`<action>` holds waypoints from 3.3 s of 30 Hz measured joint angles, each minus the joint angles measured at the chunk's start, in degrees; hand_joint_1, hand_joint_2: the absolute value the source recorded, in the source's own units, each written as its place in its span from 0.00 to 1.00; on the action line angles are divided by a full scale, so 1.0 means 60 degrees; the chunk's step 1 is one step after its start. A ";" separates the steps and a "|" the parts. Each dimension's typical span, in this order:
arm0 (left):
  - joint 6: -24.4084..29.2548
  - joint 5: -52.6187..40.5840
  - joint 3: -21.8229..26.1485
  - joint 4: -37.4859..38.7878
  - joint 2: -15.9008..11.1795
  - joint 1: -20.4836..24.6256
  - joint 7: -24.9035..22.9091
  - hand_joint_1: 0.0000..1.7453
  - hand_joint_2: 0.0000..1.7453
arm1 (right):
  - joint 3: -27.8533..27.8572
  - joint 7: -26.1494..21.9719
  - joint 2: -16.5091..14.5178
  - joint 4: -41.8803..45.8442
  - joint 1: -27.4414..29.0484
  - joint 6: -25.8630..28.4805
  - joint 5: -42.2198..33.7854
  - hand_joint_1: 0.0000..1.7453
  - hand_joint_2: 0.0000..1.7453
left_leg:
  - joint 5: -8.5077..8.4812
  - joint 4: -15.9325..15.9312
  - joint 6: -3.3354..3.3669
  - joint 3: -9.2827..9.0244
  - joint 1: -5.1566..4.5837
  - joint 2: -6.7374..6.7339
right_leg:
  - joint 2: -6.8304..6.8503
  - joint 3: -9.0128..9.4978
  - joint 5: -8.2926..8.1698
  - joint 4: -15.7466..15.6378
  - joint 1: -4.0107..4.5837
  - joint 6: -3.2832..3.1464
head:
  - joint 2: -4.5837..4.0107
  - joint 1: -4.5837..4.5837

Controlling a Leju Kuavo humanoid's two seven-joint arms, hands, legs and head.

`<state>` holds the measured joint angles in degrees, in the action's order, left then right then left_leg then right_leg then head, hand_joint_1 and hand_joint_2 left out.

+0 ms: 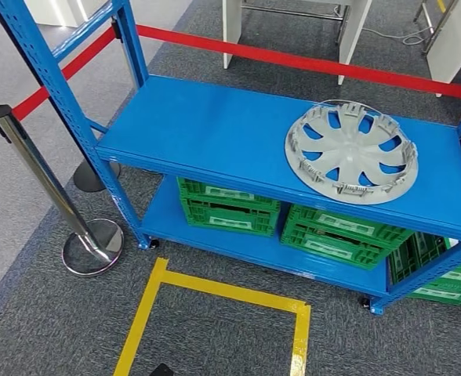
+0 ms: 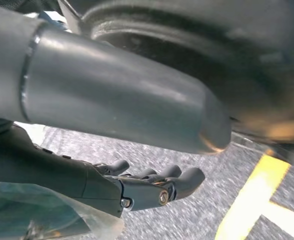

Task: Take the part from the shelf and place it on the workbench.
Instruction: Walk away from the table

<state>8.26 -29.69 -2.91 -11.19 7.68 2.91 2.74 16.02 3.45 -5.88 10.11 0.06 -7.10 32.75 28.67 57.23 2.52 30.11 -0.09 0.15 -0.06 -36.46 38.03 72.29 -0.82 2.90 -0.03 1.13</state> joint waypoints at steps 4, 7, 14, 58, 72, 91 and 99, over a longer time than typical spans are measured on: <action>-0.0060 0.0004 0.0032 0.0002 -0.0032 -0.0080 0.0027 0.00 0.00 | -0.0001 0.0066 -0.0007 -0.0011 0.0068 0.0038 0.0038 0.00 0.00 | 0.0445 0.0013 -0.0127 -0.0556 0.0044 0.0014 | 0.0042 -0.0085 -0.1272 -0.1394 -0.0056 0.0036 | 0.0001 0.0018; -0.0066 0.0003 0.0071 0.0005 -0.0066 -0.0046 0.0043 0.00 0.00 | -0.0010 0.0099 -0.0038 -0.0034 0.0037 0.0064 0.0049 0.00 0.00 | 0.0710 0.0020 -0.0324 -0.0790 0.0025 0.0003 | 0.0082 0.0099 -0.1811 -0.2056 -0.0010 -0.0194 | 0.0000 0.0060; -0.0069 -0.0022 0.0164 0.0007 -0.0081 0.0031 0.0054 0.00 0.00 | -0.0035 0.0155 -0.0077 -0.0032 -0.0002 0.0089 0.0061 0.00 0.00 | 0.1109 0.2562 -0.0616 0.0743 0.0057 -0.0005 | 0.0025 0.0785 -0.1479 -0.2275 -0.0045 -0.0572 | -0.0002 -0.0030; 0.0116 -0.0389 0.0175 0.0033 0.0082 0.0084 -0.0576 0.00 0.75 | -0.0033 0.0417 -0.0108 -0.0051 -0.0025 0.0125 -0.0097 0.00 0.00 | -0.0178 0.0037 -0.0145 0.0121 0.0064 0.0282 | -0.0357 0.0510 -0.1054 -0.1747 -0.0036 -0.0114 | -0.0003 -0.0278; 0.0274 -0.0396 0.0179 0.0033 0.0181 0.0099 -0.0709 0.00 1.00 | 0.0144 0.0814 -0.0087 -0.0050 -0.0080 0.0290 -0.0242 0.00 0.00 | 0.0139 0.0255 -0.0464 0.0041 0.0026 -0.0012 | 0.0024 0.0855 -0.1578 -0.2419 -0.0008 -0.0383 | -0.0003 -0.0300; -0.0151 0.1128 0.0203 -0.0382 -0.0186 -0.0361 -0.0995 0.00 0.00 | -0.0392 0.0696 0.0165 0.0444 0.0353 0.0697 -0.1718 0.00 1.00 | -0.0183 -0.0033 -0.0070 0.0110 0.0045 -0.0063 | -0.0005 -0.0097 -0.0392 -0.0360 -0.0012 -0.0073 | -0.0003 -0.0285; -0.0565 0.2481 0.0210 -0.1705 -0.0551 -0.0266 -0.0780 0.00 0.00 | -0.1070 0.0264 0.0424 0.0286 0.1476 0.0862 -0.3042 0.00 1.00 | 0.0018 0.0026 -0.0276 -0.0046 -0.0029 -0.0080 | 0.0034 0.0826 -0.1548 -0.2372 0.0015 -0.0196 | -0.0003 -0.0306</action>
<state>4.87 -14.80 -1.65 -21.42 4.37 1.31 -1.94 9.60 5.03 -3.34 11.83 8.92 -1.93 14.50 28.78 57.38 0.86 29.83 -0.26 -0.33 0.14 -31.51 28.75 58.06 -0.73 1.72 -0.04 -0.70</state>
